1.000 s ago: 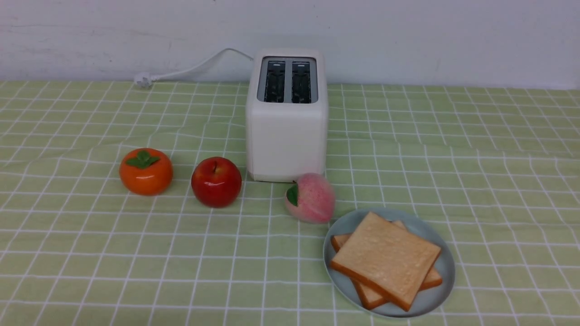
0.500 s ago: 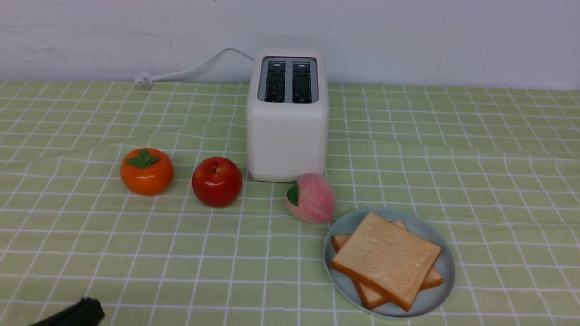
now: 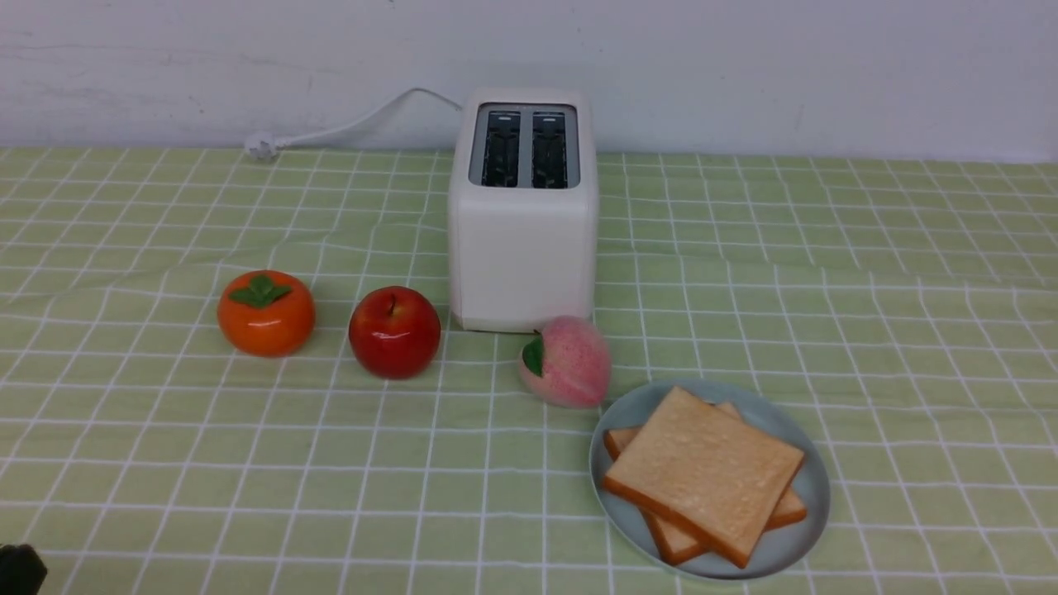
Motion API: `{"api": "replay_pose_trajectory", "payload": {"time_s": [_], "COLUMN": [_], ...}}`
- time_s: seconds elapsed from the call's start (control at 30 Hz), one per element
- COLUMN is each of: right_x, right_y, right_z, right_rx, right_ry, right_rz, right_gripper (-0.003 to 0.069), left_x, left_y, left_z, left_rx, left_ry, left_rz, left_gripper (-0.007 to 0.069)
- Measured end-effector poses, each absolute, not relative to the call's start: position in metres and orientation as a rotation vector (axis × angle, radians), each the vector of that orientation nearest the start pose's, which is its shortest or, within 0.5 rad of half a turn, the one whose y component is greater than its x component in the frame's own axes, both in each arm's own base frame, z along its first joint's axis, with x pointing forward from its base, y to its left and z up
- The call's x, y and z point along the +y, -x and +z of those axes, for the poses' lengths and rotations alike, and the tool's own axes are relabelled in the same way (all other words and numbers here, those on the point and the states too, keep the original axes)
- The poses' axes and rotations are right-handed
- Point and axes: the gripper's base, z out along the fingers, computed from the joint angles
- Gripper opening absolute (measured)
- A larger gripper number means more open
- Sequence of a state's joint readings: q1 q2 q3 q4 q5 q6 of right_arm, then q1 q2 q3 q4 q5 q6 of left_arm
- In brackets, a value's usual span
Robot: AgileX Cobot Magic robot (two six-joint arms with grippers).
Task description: Take toasted bread from bread machine on green coffee tablecloth place on plate.
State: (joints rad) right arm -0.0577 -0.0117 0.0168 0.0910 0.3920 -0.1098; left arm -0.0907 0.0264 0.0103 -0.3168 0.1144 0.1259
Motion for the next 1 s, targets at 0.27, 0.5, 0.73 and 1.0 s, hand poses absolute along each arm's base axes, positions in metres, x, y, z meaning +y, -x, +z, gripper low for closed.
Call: {"api": "replay_pose_trajectory", "payload": {"time_s": [0.27, 0.5, 0.73, 1.0], "right_x": [0.0, 0.0, 0.0, 0.0], "right_y": [-0.052, -0.052, -0.052, -0.052], "right_z": [0.173, 0.173, 0.173, 0.173], "right_rx": [1.879, 1.879, 1.879, 1.879], "right_ry": [-0.007, -0.007, -0.007, -0.007], "right_rz": [-0.024, -0.024, -0.024, -0.024], "right_gripper": [-0.001, -0.001, -0.0001, 0.0004], "left_x": [-0.008, -0.008, -0.008, -0.008], "left_y": [-0.052, -0.052, -0.052, -0.052], "left_z": [0.171, 0.169, 0.169, 0.169], "left_rx": [1.874, 1.893, 1.893, 1.893], "left_ry": [0.161, 0.182, 0.183, 0.183], "left_rz": [-0.277, -0.283, -0.282, -0.282], "left_gripper": [-0.0013, -0.0013, -0.0013, -0.0013]}}
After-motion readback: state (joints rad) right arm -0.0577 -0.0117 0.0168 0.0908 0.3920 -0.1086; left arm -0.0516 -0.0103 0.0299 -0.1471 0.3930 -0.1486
